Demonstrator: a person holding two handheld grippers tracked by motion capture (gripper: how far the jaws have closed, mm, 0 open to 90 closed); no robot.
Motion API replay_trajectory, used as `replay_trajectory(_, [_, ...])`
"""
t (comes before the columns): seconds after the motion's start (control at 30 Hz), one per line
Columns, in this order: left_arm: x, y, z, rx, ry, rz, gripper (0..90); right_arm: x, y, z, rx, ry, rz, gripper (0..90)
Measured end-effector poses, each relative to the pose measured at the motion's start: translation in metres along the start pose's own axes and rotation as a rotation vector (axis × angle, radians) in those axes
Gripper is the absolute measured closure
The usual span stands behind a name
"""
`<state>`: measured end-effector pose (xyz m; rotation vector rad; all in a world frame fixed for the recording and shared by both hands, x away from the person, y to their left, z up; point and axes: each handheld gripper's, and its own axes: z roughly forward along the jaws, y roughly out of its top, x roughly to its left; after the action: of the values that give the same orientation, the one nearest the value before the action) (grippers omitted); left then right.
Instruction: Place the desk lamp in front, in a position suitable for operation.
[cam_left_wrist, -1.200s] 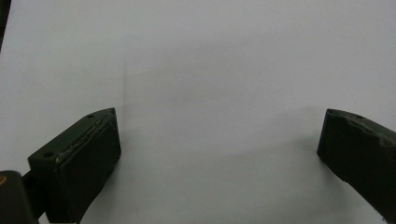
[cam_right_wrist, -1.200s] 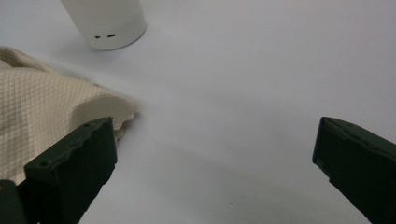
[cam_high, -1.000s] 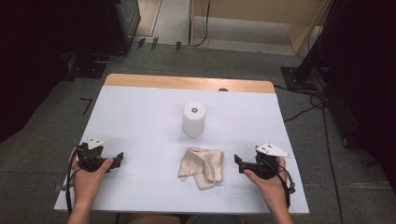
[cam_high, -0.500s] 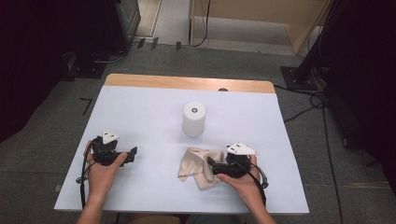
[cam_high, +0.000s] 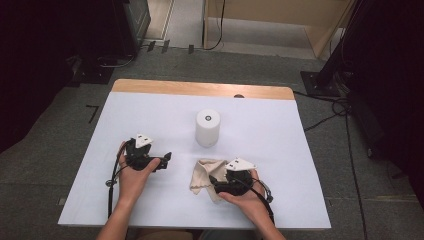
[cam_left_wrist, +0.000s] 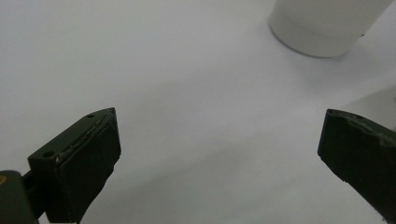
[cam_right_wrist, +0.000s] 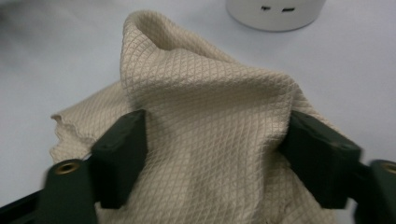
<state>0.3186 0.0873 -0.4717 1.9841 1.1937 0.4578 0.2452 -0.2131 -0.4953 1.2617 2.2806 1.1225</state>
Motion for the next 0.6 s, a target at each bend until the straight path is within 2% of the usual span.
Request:
replay_trajectory(0.03, [-0.005,0.003,0.004,-0.004,-0.015,0.007,0.0,0.001,-0.004,0.001,0.000,-0.012,-0.027,50.0])
replay_trajectory(0.07, [-0.005,0.003,0.004,-0.004,-0.015,0.007,0.0,0.001,-0.004,0.001,0.000,-0.012,-0.027,50.0])
replay_trajectory(0.1, [-0.008,0.005,0.007,-0.009,-0.028,0.012,0.0,-0.002,-0.004,0.000,-0.003,0.018,-0.013,70.7])
replay_trajectory(0.13, [-0.010,0.007,0.008,-0.010,-0.035,0.015,0.0,-0.002,-0.004,0.000,-0.003,0.018,-0.013,70.7])
replay_trajectory(0.17, [-0.013,0.009,0.011,-0.009,-0.043,0.023,0.0,-0.003,-0.003,-0.001,-0.004,0.031,-0.001,76.5])
replay_trajectory(0.2, [-0.015,0.010,0.013,-0.015,-0.046,0.027,0.0,-0.006,-0.002,-0.007,-0.018,0.012,0.001,83.9])
replay_trajectory(0.3, [-0.020,0.016,0.018,-0.024,-0.060,0.032,0.0,-0.012,-0.001,-0.014,-0.035,0.003,0.012,85.3])
replay_trajectory(0.37, [-0.024,0.020,0.022,-0.037,-0.073,0.038,0.0,-0.024,-0.001,-0.025,-0.061,-0.016,0.036,85.7])
replay_trajectory(0.4, [-0.027,0.022,0.024,-0.040,-0.081,0.037,0.0,-0.037,-0.003,-0.037,-0.086,-0.059,0.060,85.8])
replay_trajectory(0.43, [-0.030,0.025,0.028,-0.053,-0.093,0.042,0.0,-0.042,-0.003,-0.041,-0.092,-0.079,0.074,86.0])
replay_trajectory(0.47, [-0.030,0.025,0.028,-0.053,-0.093,0.042,0.0,-0.042,-0.003,-0.041,-0.092,-0.079,0.074,86.0])
replay_trajectory(0.53, [-0.034,0.028,0.032,-0.055,-0.100,0.048,0.0,-0.058,-0.007,-0.051,-0.111,-0.119,0.107,86.3])
replay_trajectory(0.57, [-0.035,0.029,0.034,-0.063,-0.105,0.045,0.0,-0.068,-0.011,-0.056,-0.114,-0.168,0.110,86.2])
replay_trajectory(0.6, [-0.036,0.029,0.036,-0.069,-0.110,0.038,0.0,-0.072,-0.013,-0.057,-0.113,-0.182,0.112,85.8])
